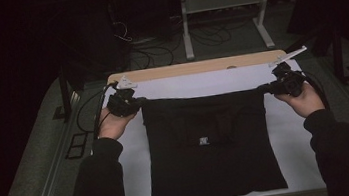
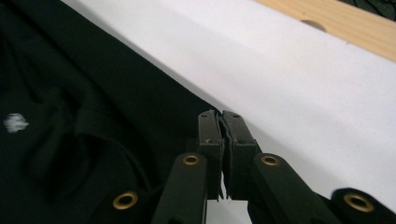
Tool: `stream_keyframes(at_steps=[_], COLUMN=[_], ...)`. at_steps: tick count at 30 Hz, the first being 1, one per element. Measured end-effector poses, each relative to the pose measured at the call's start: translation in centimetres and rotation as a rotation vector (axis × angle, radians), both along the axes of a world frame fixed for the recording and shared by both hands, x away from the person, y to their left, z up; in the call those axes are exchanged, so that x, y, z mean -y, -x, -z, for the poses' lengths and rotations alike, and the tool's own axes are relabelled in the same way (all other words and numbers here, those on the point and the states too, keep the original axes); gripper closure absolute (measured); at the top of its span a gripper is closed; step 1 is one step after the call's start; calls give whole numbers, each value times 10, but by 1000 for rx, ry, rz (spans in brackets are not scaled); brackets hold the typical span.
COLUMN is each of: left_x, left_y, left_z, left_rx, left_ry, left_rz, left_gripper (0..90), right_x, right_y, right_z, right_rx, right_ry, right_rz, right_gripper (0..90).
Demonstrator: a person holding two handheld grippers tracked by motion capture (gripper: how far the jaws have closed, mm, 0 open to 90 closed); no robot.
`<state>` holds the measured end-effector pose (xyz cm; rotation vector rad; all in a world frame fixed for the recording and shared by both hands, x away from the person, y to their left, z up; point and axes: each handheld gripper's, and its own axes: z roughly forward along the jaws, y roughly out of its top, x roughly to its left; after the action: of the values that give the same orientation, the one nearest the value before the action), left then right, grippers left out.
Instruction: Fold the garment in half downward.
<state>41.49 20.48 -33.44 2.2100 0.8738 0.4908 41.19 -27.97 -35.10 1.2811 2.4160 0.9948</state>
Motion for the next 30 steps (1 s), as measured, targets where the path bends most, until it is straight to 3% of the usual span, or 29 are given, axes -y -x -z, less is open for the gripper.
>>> stream_keyframes(at_steps=[9,15,21,24,28,30], left_x=[2,2,-1,-2,2,4], left_y=[-11,-17,-26,-31,-36,-39], left_z=[-3,2,6,7,2,-2], left_rx=[5,7,7,11,19,26], left_ry=[4,-22,-1,36,10,16], left_rz=[-10,-23,-55,-75,-68,-67], left_gripper=[861,862,861,861,861,860], right_x=[3,1,-3,-3,-2,-1], right_y=[-14,-22,-31,-35,-40,-42], right_z=[-3,-4,-4,-5,-7,-7], right_rx=[5,9,11,11,13,18], right_ry=[-16,-12,-9,-4,-8,-7], right_rz=[22,24,22,24,36,41], right_gripper=[859,859,858,859,858,858])
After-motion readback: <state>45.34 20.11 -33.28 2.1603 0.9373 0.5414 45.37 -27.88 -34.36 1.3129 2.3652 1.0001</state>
